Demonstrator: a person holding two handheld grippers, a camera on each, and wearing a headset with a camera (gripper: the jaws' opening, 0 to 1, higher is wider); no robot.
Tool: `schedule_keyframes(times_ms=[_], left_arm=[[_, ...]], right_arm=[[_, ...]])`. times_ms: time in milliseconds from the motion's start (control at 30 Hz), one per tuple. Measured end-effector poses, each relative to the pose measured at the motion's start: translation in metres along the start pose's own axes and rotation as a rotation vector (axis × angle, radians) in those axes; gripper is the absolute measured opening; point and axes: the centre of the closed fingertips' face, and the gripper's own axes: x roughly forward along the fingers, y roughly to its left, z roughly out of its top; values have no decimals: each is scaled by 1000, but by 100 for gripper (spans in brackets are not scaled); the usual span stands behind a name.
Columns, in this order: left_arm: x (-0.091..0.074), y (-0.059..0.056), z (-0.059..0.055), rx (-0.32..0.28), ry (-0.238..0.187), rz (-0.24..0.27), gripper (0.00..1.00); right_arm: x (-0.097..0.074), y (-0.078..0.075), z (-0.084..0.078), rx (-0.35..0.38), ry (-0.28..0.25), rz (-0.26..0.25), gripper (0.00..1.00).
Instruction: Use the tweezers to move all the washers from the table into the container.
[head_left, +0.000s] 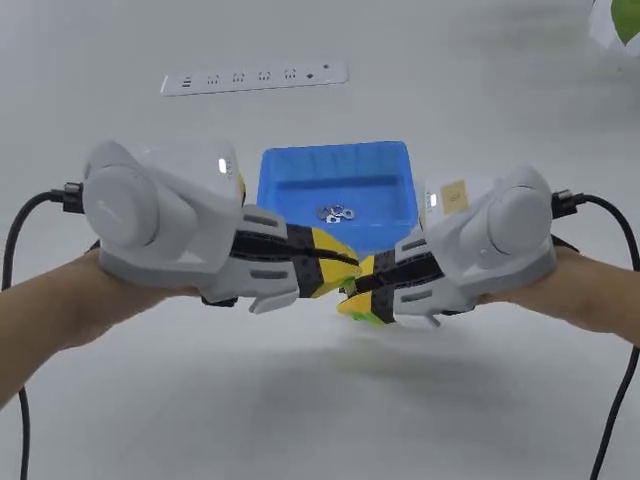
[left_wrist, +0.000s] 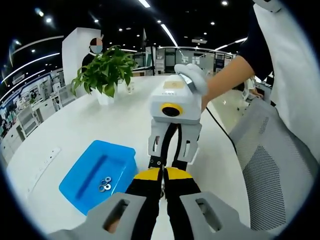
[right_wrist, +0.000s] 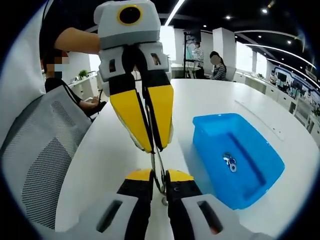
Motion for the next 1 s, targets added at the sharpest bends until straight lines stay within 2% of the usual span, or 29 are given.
schedule_keyframes(times_ms=[167, 233, 267, 367, 400, 500, 600, 767, 867, 1000], left_arm=[[2, 0, 1, 0, 8, 18, 6], [2, 2, 0, -31, 14, 34, 7], [3, 2, -2, -70, 20, 40, 7], [4, 4, -6, -59, 34, 56, 16], [3, 4, -5, -66, 26, 56, 19], [1, 4, 1, -66, -1, 62, 19], [-3, 9, 3, -81, -18, 81, 23], [-15, 13, 0, -77, -16, 121, 25], [-28, 13, 3, -112, -50, 149, 26], [-44, 10, 2, -118, -59, 183, 27]], right_arm=[[0, -2, -1, -11, 5, -12, 10], [0, -3, -1, -10, 4, -20, 10], [0, -2, -1, -11, 2, -24, 10], [0, -1, 1, -7, -12, -30, 10], [0, -1, 2, -7, -15, -33, 10], [0, -2, 4, 0, -24, -44, 10], [-3, -3, 8, 6, -33, -53, 10], [-9, -5, 15, 25, -55, -65, 10], [-9, -3, 17, 22, -50, -65, 10], [-11, 0, 25, 22, -50, -64, 10]])
